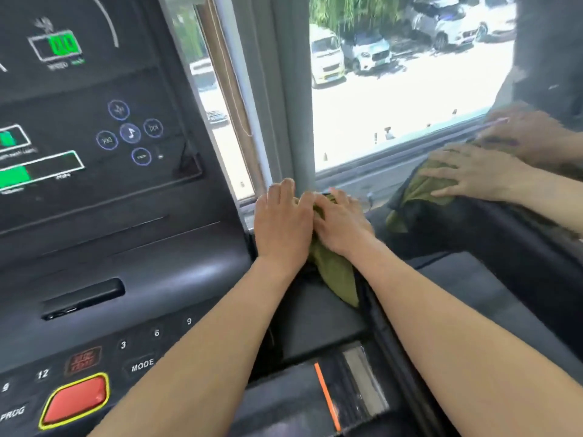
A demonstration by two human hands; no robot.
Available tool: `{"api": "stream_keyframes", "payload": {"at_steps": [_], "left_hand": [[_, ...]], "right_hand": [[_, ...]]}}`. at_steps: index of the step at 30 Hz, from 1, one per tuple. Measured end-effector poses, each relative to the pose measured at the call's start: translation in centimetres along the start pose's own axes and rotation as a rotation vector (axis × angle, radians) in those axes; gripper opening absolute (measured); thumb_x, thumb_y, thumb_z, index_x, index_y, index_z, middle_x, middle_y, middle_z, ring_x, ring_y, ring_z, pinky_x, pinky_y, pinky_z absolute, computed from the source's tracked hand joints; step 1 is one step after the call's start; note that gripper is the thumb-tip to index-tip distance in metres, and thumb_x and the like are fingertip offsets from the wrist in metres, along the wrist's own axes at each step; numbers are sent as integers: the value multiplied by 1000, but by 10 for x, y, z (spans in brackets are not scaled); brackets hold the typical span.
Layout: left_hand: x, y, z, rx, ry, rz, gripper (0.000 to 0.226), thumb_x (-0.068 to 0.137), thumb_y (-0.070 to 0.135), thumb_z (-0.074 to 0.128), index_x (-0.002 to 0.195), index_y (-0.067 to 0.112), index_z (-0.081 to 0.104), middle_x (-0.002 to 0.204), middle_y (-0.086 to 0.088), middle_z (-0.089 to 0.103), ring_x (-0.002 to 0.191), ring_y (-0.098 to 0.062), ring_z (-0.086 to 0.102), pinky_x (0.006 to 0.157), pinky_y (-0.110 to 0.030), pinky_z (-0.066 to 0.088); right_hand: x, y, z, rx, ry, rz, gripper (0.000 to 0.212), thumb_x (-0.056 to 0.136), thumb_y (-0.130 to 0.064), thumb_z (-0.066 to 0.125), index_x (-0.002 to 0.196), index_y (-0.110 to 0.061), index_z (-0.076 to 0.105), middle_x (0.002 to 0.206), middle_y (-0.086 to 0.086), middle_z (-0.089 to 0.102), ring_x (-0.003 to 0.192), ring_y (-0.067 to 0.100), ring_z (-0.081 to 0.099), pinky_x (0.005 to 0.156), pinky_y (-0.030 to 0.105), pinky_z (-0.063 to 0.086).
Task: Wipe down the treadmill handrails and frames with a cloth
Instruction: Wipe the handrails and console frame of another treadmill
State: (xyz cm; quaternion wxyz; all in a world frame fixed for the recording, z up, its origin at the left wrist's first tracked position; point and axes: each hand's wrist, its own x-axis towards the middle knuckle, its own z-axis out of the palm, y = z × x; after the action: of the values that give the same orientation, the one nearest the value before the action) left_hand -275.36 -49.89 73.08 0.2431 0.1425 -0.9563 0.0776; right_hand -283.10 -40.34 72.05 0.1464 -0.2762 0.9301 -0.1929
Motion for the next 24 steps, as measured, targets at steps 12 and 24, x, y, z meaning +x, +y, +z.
{"api": "stream_keyframes", "payload": {"at_steps": [12,24], "left_hand": [[-74,29,-40,-264,-202,-130,29,75,22,49,100,9,51,86,-13,56,72,-34,54,59,-40,44],[-143,14,-88,-432,-272,-231,53,83,36,44,128,11,54,111,0,64,99,-20,56,87,-34,50]], "right_hand": [[-66,0,-18,-9,51,-421,29,76,-25,49,97,-27,70,103,-11,70,109,11,59,99,34,39],[-111,-52,-13,-188,-218,-166,38,89,-46,42,123,-38,59,128,-6,47,121,20,34,97,50,31]]}}
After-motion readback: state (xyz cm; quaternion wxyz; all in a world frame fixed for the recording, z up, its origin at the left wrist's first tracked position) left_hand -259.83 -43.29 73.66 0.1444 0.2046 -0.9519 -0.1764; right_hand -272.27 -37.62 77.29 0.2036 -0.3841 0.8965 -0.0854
